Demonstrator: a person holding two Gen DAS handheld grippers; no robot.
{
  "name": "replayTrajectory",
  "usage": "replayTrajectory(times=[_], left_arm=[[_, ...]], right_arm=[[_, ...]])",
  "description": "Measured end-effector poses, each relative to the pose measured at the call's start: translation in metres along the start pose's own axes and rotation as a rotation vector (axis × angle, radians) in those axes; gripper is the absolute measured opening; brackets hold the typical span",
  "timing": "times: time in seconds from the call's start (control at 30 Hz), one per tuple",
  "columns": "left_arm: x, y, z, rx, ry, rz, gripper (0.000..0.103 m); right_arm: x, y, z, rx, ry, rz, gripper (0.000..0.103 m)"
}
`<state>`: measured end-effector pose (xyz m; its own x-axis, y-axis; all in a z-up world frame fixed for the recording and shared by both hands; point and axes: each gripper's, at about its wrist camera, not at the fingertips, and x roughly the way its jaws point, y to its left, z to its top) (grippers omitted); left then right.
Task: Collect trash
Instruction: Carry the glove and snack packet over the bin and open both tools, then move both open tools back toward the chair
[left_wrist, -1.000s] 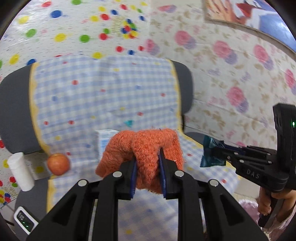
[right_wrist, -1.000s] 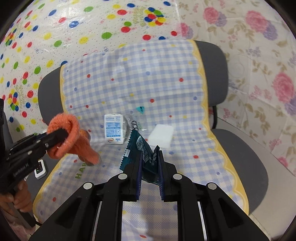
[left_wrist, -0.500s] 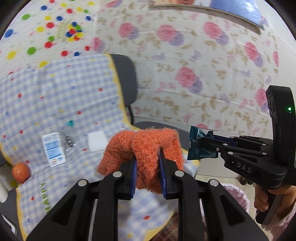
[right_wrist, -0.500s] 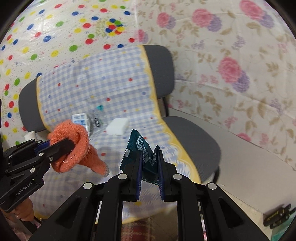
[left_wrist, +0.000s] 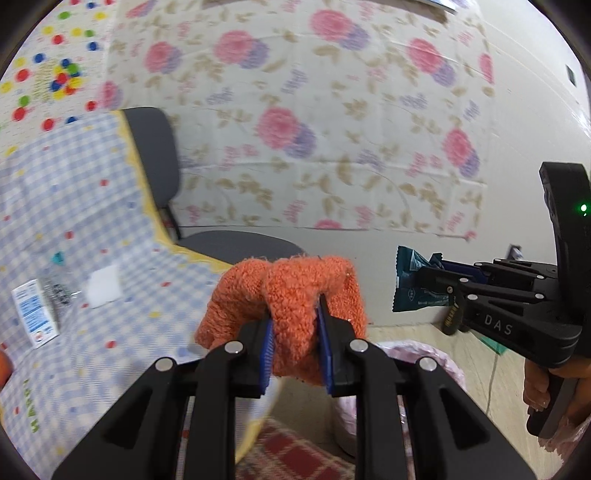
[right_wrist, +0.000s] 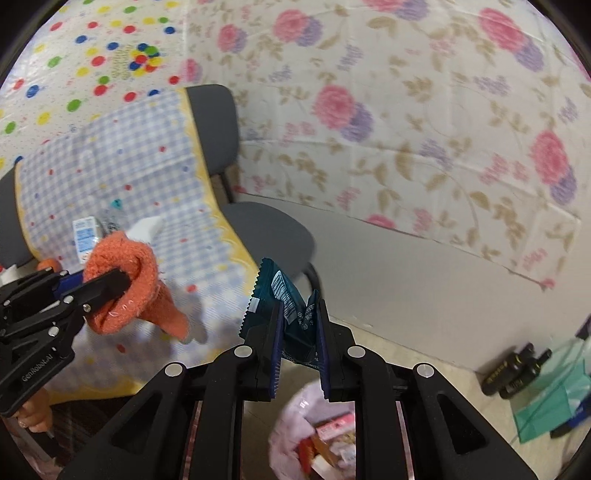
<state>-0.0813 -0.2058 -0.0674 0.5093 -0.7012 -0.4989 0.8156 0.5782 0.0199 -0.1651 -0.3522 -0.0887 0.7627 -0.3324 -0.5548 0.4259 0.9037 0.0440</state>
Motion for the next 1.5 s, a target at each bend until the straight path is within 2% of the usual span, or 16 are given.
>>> replayTrajectory(times=[0.23, 0.47, 0.6, 0.63, 0.7, 0.73, 0.77, 0.83, 0.97, 1.1, 1.33, 1.5], left_arm=[[0.026, -0.041, -0.005, 0.062, 0.058, -0.092, 0.02], [0.045, -0.08, -0.009, 0.117, 0.099, -0.175, 0.02], [0.051, -0.095, -0.009, 0.129, 0.116, -0.207, 0.024], [0.053, -0.098, -0.009, 0.134, 0.124, -0.204, 0.03], [0.057, -0.104, -0.009, 0.144, 0.137, -0.19, 0.04], [0.058, -0.104, -0.008, 0.146, 0.139, -0.186, 0.051], [0.058, -0.105, -0.008, 0.144, 0.137, -0.179, 0.058], [0.058, -0.103, -0.005, 0.134, 0.133, -0.176, 0.058], [0.057, -0.093, -0.001, 0.096, 0.131, -0.17, 0.061], [0.049, -0.081, 0.002, 0.084, 0.107, -0.135, 0.062], [0.027, -0.045, 0.011, 0.019, 0.051, -0.034, 0.065], [0.008, -0.019, 0.015, 0.009, 0.033, 0.076, 0.065]], right_arm=[[-0.003, -0.043, -0.031, 0.081, 0.058, -0.085, 0.018], [-0.007, -0.069, -0.045, 0.123, 0.078, -0.126, 0.019], [-0.004, -0.081, -0.052, 0.144, 0.1, -0.12, 0.026], [-0.003, -0.083, -0.054, 0.151, 0.103, -0.119, 0.026], [-0.001, -0.088, -0.056, 0.167, 0.113, -0.118, 0.037], [-0.001, -0.091, -0.058, 0.177, 0.114, -0.116, 0.037], [0.0, -0.093, -0.059, 0.184, 0.117, -0.117, 0.038], [0.001, -0.096, -0.06, 0.192, 0.122, -0.124, 0.041], [0.006, -0.098, -0.062, 0.191, 0.143, -0.142, 0.054], [0.005, -0.101, -0.062, 0.218, 0.143, -0.131, 0.055], [-0.002, -0.083, -0.044, 0.189, 0.075, -0.085, 0.055], [0.002, -0.059, -0.028, 0.155, 0.049, -0.023, 0.055]])
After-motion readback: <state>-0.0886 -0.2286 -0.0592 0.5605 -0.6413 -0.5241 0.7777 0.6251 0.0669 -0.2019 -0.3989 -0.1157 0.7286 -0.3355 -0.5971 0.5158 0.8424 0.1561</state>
